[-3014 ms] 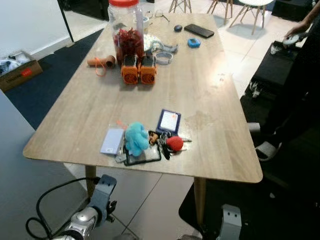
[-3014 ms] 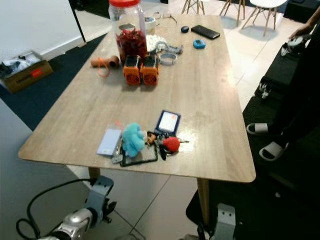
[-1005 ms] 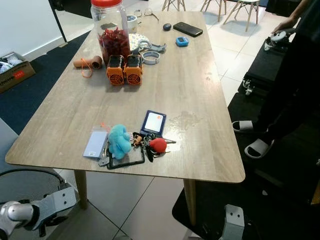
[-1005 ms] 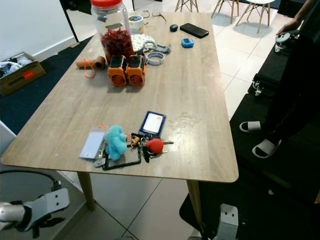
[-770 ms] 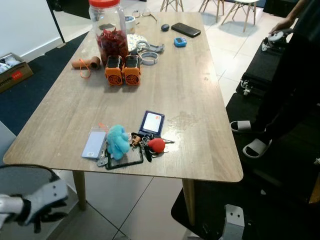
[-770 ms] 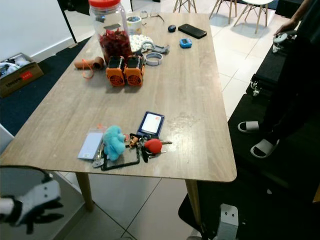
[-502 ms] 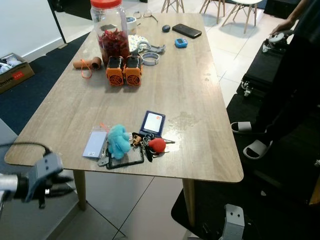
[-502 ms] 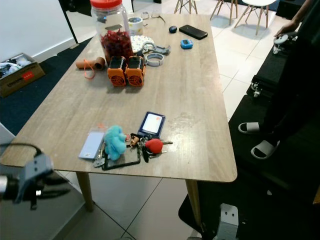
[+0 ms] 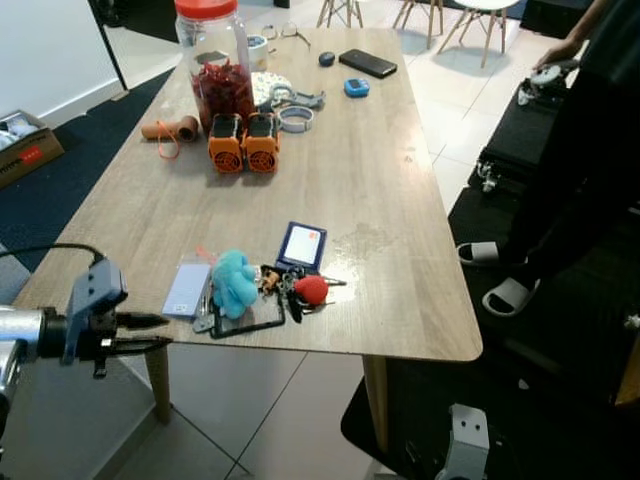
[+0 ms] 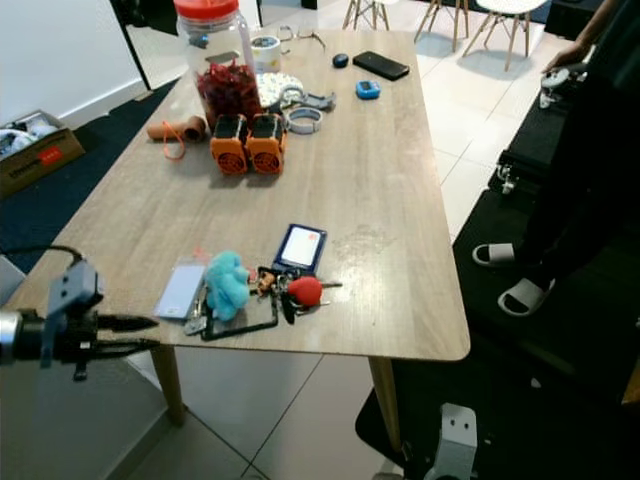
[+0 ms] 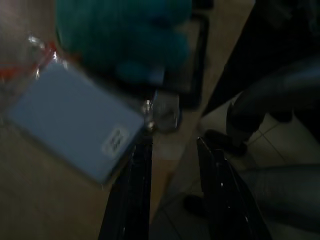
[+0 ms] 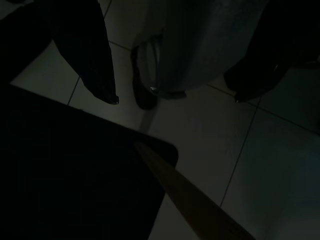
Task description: Hang keys on a hook
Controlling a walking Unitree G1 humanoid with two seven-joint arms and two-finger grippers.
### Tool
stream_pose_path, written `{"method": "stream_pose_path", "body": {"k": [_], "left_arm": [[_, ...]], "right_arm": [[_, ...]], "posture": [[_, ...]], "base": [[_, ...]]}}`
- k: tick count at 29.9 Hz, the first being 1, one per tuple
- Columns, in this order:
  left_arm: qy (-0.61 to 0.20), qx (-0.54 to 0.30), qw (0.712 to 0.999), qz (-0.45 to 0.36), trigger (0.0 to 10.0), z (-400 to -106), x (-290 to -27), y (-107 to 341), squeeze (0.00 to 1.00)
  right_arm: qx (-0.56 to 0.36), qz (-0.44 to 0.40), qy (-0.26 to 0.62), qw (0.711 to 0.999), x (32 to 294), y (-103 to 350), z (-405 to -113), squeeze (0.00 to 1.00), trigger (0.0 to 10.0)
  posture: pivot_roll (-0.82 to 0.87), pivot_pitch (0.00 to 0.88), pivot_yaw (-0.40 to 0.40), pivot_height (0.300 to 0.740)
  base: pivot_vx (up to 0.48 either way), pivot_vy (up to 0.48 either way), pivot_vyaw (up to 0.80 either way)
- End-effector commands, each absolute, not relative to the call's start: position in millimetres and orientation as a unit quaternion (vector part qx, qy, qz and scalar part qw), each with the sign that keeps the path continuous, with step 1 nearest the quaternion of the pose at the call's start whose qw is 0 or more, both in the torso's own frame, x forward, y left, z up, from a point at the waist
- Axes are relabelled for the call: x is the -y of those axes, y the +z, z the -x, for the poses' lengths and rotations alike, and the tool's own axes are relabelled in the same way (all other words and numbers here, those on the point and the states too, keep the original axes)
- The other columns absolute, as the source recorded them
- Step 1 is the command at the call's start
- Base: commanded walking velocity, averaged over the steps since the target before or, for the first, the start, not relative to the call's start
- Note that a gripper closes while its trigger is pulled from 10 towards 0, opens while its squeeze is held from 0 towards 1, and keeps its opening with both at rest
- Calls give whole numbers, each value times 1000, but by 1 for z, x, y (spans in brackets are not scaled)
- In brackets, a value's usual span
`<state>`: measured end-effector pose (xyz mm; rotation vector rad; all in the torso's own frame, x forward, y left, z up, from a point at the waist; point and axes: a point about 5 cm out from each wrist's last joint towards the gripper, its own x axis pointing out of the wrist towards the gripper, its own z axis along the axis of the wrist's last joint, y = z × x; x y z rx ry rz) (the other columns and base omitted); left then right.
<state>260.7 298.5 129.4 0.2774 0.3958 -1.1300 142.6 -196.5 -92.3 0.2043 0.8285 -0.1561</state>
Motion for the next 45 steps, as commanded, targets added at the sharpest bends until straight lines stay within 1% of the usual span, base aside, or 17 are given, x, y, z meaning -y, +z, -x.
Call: {"method": "stream_pose_path", "body": {"k": [1, 8, 14, 16, 23, 26, 27, 28, 29, 30, 32, 33, 40, 41, 43, 44, 45], "left_arm": [[-534, -144, 827, -101, 10000, -268, -289, 141, 0], [-550, -66, 832, -33, 10000, -282, -256, 162, 0], [-542, -43, 838, -33, 10000, -291, -189, 155, 0], [-518, 0, 855, -9, 10000, -298, -164, 157, 0], [-388, 41, 920, -41, 10000, -317, -150, 156, 0], [-335, 64, 939, -35, 10000, -318, -145, 161, 380], [-333, 67, 940, -34, 10000, -317, -143, 162, 380], [-329, 70, 941, -35, 10000, -316, -142, 162, 643], [-329, 70, 941, -35, 10000, -316, -142, 162, 643], [-316, 71, 945, -36, 10000, -314, -140, 161, 910], [-310, 71, 948, -35, 10000, -313, -140, 160, 910], [-299, 76, 950, -45, 10000, -310, -138, 157, 1000], [-268, 52, 957, -95, 10000, -307, -143, 144, 992], [-256, 47, 960, -104, 10000, -307, -145, 142, 482], [-248, 40, 961, -111, 10000, -306, -147, 139, 482], [-247, 37, 960, -123, 10000, -305, -148, 137, 47], [-247, 37, 960, -123, 10000, -305, -148, 137, 47]], "right_arm": [[-406, -102, -78, 905, 196, -94, -139, 0, 10000], [-406, -101, -78, 905, 196, -94, -139, 0, 10000], [-405, -101, -79, 905, 197, -93, -140, 0, 10000], [-405, -102, -80, 905, 197, -94, -139, 0, 10000], [-406, -103, -81, 904, 197, -94, -137, 0, 10000], [-407, -102, -81, 904, 198, -94, -136, 0, 10000], [-407, -101, -81, 904, 198, -94, -136, 0, 10000], [-407, -101, -81, 904, 198, -94, -136, 0, 10000], [-407, -101, -81, 904, 198, -94, -136, 0, 10000], [-407, -101, -81, 904, 198, -94, -135, 0, 10000], [-407, -101, -81, 904, 198, -95, -135, 0, 10000], [-407, -101, -80, 904, 198, -94, -136, 0, 10000], [-407, -102, -78, 904, 196, -95, -136, 0, 10000], [-406, -103, -78, 905, 195, -95, -136, 0, 10000], [-406, -103, -78, 904, 195, -95, -136, 0, 10000], [-407, -104, -78, 904, 194, -95, -135, 0, 10000], [-407, -104, -78, 904, 194, -95, -135, 0, 10000]], "posture": [[39, 36, 26, 740], [39, 41, 27, 740], [35, 49, 28, 740], [35, 52, 26, 740], [28, 55, 24, 740], [29, 59, 23, 740], [29, 59, 23, 740], [30, 60, 22, 740], [30, 60, 22, 740], [32, 62, 22, 740], [32, 62, 22, 740], [33, 61, 21, 740], [34, 68, 26, 740], [34, 68, 26, 740], [34, 69, 27, 740], [37, 70, 29, 740], [37, 70, 29, 740]], "base": [[0, 0, 0], [0, 0, 0], [0, 0, 0], [0, 0, 0], [0, 0, 0], [0, 0, 0], [0, 0, 0], [0, 0, 0], [0, 0, 0], [0, 0, 0], [0, 0, 0], [0, 0, 0], [0, 0, 0], [0, 0, 0], [0, 0, 0], [0, 0, 0], [0, 0, 0]]}}
